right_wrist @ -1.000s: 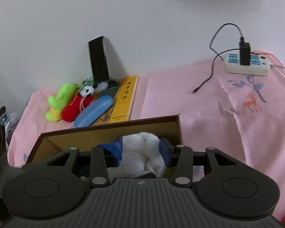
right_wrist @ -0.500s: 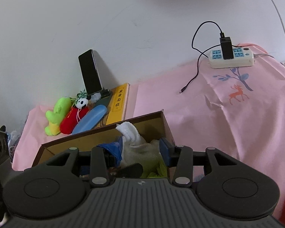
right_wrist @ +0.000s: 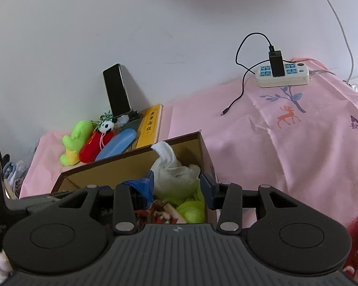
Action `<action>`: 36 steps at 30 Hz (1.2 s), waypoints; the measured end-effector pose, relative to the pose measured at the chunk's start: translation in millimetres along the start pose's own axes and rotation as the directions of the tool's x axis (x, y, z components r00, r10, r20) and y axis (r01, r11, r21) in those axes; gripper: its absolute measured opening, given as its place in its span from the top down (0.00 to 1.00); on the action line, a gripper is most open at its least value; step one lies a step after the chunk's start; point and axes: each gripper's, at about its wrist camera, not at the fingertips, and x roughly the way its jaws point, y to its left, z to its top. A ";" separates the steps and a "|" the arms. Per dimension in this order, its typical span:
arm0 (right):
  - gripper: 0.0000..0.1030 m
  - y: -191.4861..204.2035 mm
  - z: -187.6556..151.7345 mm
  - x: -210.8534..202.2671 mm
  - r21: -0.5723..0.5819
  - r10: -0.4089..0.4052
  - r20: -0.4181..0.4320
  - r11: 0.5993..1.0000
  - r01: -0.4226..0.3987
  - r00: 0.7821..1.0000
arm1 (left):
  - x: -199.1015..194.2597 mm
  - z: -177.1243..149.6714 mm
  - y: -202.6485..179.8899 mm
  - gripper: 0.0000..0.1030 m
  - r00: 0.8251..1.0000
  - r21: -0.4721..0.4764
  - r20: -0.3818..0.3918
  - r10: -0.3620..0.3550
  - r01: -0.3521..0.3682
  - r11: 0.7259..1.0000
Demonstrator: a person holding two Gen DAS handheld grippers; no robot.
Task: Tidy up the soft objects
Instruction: 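Move the right gripper back to the red mesh item on the sheet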
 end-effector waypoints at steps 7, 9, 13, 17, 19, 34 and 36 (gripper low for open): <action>0.74 9.3 -8.1 -18.8 -0.021 0.040 0.001 0.999 -0.040 0.999 | -28.8 -10.1 -2.7 0.36 0.996 0.002 -0.015 0.085 -0.085 0.996; 0.74 11.6 -11.3 -23.8 -0.027 0.043 -0.003 0.999 -0.043 0.999 | -35.3 -14.1 -6.2 0.36 0.992 0.016 -0.029 0.121 -0.120 0.993; 0.74 12.9 -16.8 -33.2 -0.041 0.056 -0.005 0.998 -0.056 0.998 | -53.3 -22.3 -10.6 0.36 0.990 0.013 -0.025 0.142 -0.142 0.990; 0.74 12.7 -21.0 -42.3 -0.049 0.082 -0.016 0.995 -0.083 0.997 | -70.7 -28.8 -17.9 0.35 0.983 0.020 -0.012 0.184 -0.184 0.983; 0.74 13.6 -22.5 -46.7 -0.057 0.096 -0.021 0.994 -0.097 0.995 | -77.3 -32.1 -21.7 0.35 0.979 0.022 -0.012 0.204 -0.204 0.979; 0.74 4.2 -33.5 -73.3 -0.105 0.127 -0.058 0.986 -0.132 0.990 | -108.3 -62.8 -50.3 0.33 0.944 -0.004 -0.059 0.325 -0.326 0.946; 0.74 1.5 -35.2 -75.3 -0.116 0.129 -0.068 0.984 -0.136 0.989 | -109.1 -67.2 -53.4 0.33 0.940 -0.012 -0.069 0.334 -0.335 0.942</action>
